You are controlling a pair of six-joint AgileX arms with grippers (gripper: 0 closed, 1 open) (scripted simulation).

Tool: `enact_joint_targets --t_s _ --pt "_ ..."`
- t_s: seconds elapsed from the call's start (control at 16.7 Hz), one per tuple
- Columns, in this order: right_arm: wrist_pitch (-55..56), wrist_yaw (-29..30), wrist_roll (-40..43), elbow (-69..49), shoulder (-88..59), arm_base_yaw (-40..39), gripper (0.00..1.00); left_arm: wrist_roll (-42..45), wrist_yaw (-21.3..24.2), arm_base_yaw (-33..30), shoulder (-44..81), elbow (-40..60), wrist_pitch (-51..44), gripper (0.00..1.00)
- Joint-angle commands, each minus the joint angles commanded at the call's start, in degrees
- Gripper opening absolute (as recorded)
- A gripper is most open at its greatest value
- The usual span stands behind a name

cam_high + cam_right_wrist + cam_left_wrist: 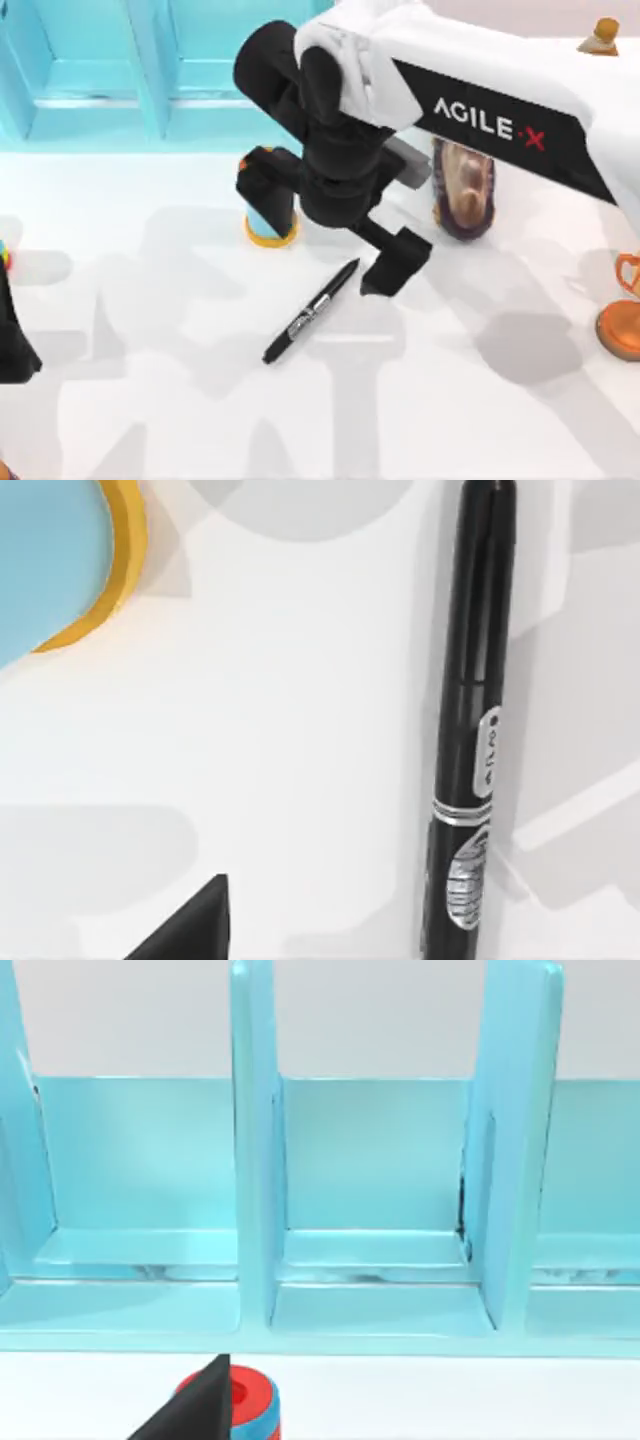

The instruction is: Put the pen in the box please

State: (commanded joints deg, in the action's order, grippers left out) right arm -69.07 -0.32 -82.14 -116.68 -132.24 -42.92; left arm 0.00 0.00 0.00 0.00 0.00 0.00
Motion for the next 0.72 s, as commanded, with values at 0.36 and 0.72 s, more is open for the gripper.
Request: enact_joint_targets --t_s 0.36,0.72 --pt "-0.1 0.0 -0.2 0.2 -0.5 0.1 1.0 0.0 0.0 0.0 0.0 0.0 0.0 1.0" --pt "8.4 0.6 -6.1 5.6 -3.5 -6.0 1.0 0.0 0.0 0.0 0.0 0.0 0.0 1.0"
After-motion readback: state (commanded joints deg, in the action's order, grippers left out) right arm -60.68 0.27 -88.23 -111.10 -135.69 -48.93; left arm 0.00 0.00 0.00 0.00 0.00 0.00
